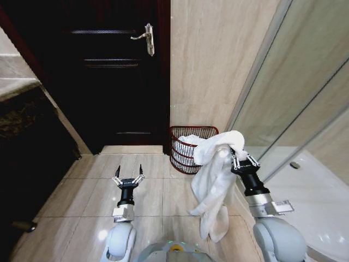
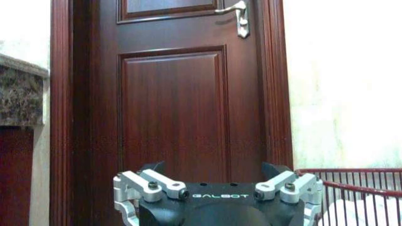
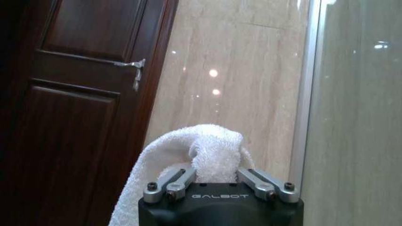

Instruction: Discard the used towel into the hamper.

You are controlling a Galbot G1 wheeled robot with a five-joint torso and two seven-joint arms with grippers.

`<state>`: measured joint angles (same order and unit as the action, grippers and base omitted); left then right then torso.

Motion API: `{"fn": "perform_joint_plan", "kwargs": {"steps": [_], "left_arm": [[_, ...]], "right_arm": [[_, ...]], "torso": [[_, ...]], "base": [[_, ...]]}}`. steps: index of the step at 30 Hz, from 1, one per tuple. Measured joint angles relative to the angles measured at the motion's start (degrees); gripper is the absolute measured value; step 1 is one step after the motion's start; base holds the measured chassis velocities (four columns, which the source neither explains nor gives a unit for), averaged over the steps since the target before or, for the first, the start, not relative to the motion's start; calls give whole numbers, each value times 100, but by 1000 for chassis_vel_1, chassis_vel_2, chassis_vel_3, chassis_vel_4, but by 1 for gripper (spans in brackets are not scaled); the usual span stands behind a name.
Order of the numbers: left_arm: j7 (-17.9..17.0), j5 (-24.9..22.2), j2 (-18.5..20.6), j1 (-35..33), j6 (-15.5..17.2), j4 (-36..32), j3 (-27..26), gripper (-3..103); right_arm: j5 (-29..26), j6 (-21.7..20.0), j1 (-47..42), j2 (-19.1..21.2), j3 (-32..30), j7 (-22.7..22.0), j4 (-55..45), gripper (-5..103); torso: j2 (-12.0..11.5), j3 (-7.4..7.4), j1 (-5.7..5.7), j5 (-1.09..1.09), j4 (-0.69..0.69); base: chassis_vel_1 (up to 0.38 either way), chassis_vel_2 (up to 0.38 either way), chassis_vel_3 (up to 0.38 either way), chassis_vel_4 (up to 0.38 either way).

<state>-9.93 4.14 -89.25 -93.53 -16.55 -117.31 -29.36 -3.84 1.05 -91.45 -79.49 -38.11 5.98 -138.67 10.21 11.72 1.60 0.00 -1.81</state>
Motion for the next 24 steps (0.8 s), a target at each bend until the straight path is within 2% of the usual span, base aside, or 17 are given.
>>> {"fn": "perform_joint_plan", "kwargs": {"steps": [6,24], "left_arm": [[0,10,-2,13,4,0,54,100],[1,20,-25,33,-2,29,103,100]], "right_arm": [[3,2,-13,0,-23,-1,-5,13],[-16,27,-16,0,-34,-20,-41,13]], "torso": [[172,141,31,0,0],[568,423,147,0,0]], "base": [[0,0,0,0],[0,0,0,0]]}}
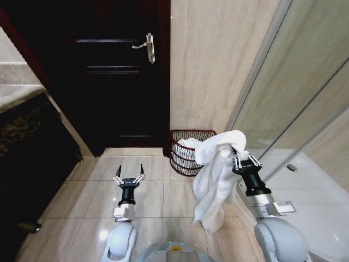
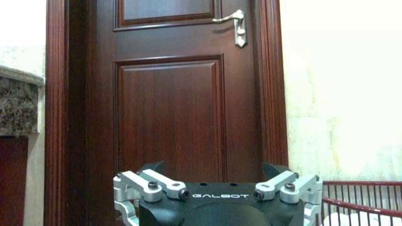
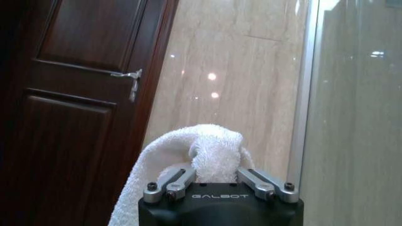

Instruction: Discard the used towel into the hamper.

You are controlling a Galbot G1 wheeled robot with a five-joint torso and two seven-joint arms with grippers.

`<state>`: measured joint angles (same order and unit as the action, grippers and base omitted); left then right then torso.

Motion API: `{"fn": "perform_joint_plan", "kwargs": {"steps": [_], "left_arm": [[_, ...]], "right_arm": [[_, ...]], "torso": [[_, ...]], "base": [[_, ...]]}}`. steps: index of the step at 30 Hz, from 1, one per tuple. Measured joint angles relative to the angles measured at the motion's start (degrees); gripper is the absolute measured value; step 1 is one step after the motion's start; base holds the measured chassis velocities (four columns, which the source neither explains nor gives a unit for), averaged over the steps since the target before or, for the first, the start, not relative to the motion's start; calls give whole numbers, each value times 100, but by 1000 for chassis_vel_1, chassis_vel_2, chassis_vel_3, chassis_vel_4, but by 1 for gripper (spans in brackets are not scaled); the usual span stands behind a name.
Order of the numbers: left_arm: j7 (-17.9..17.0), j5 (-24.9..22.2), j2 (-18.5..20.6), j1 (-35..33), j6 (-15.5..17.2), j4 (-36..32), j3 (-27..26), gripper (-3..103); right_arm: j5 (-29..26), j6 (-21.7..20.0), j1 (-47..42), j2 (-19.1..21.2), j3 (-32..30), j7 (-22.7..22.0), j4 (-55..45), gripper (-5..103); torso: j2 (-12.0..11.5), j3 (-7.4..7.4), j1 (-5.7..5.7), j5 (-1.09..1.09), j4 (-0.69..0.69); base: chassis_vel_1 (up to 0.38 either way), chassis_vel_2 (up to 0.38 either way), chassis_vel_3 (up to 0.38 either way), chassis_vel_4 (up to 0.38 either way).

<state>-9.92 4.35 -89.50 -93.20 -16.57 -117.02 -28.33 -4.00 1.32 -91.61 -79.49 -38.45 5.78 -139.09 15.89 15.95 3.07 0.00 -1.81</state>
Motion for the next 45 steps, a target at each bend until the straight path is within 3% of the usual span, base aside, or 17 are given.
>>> {"fn": "perform_joint_plan", "kwargs": {"steps": [45], "left_arm": [[9,-56,51,62,63,-111,-104,100]], "right_arm": [[-18,-152,261,-42,-22,-6,48,13]], "torso": [[1027,669,358,0,0]], "base": [[0,0,0,0]]}}
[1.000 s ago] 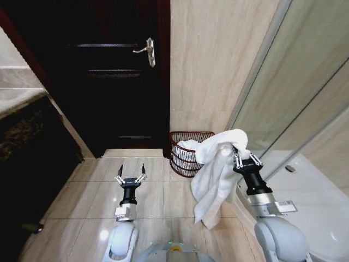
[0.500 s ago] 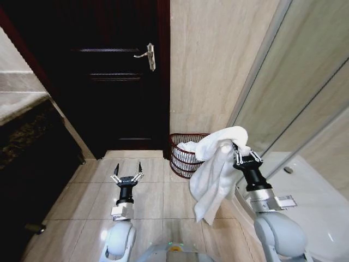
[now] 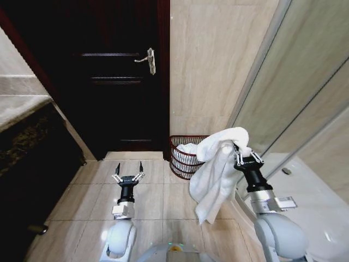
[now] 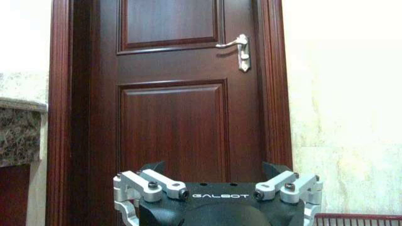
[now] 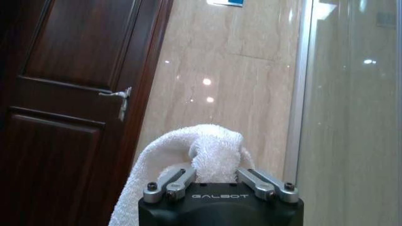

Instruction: Discard the used towel into the hamper.

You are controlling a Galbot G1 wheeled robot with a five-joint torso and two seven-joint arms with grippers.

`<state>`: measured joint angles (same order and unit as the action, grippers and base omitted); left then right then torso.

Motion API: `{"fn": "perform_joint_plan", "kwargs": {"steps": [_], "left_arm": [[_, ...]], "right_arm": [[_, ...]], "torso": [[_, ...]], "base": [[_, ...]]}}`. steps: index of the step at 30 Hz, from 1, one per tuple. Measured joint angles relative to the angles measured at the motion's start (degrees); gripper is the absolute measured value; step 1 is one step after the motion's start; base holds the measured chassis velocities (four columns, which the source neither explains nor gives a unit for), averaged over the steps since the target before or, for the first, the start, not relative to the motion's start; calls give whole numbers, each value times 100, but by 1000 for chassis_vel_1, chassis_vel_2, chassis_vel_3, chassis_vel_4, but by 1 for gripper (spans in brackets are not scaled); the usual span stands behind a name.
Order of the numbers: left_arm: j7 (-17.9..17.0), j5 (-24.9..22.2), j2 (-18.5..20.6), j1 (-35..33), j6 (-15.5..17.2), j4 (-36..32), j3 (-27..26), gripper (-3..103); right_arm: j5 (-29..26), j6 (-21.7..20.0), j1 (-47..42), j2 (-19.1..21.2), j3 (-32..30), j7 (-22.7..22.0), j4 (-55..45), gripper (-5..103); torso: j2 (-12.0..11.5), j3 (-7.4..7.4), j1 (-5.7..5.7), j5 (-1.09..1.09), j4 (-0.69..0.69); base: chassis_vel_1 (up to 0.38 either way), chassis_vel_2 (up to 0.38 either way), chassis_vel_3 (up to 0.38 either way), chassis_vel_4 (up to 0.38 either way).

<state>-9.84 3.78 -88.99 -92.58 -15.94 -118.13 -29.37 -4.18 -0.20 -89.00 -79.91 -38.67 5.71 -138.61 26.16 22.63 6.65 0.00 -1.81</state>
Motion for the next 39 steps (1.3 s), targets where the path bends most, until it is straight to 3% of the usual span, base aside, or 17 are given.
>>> {"fn": "perform_joint_plan", "kwargs": {"steps": [39], "left_arm": [[1,138,-108,-127,-48,-58,74,100]], "right_arm": [[-31,140,-122,3,-24,89,28,13]], "torso": [[952,575,375,-1,0]], "base": [[30,30,-30,-29]]}}
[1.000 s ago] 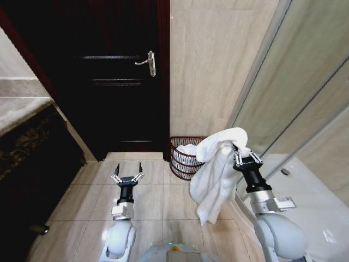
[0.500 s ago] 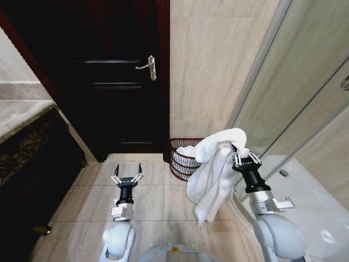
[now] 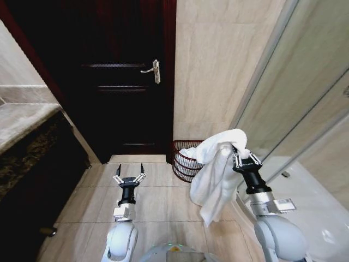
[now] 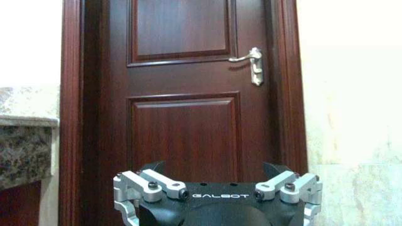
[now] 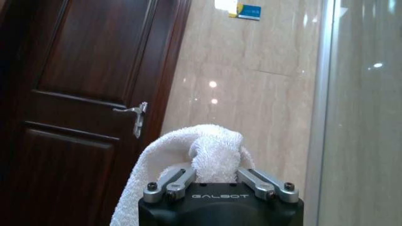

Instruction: Discard the used towel into the hamper.

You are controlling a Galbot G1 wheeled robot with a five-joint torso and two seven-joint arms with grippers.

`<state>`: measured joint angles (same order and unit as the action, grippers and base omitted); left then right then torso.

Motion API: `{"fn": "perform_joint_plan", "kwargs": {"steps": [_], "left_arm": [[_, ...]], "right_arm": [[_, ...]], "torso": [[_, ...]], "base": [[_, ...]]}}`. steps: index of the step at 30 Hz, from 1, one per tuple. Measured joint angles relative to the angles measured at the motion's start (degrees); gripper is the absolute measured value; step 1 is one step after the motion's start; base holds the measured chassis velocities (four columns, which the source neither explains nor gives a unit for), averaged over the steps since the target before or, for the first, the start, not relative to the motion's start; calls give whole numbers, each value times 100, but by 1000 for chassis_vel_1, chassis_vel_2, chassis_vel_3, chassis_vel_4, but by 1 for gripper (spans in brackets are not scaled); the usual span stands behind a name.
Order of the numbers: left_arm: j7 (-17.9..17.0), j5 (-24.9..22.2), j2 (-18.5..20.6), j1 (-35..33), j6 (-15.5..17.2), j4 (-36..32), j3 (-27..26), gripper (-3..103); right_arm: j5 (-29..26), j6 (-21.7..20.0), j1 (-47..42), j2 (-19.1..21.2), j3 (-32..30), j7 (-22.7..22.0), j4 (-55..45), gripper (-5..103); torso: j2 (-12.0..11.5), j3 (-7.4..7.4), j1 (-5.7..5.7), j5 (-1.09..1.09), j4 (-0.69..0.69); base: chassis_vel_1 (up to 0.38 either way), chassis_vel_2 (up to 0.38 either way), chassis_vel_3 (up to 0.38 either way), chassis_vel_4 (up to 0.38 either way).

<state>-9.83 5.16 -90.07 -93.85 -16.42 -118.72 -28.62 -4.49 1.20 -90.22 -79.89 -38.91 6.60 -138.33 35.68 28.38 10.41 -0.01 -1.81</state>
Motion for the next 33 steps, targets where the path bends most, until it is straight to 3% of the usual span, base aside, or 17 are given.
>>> {"fn": "perform_joint_plan", "kwargs": {"steps": [21,33], "left_arm": [[-9,19,-16,-51,-21,-27,3,100],[25,-10,82,4,18,-8,-93,100]], "right_arm": [[-250,-46,154,62,2,-146,34,13],[-635,-619,1115,391,72,-330,332,13]], "torso": [[471,276,196,2,0],[751,437,315,1,1]], "base": [[45,46,-45,-41],[0,0,0,0]]}}
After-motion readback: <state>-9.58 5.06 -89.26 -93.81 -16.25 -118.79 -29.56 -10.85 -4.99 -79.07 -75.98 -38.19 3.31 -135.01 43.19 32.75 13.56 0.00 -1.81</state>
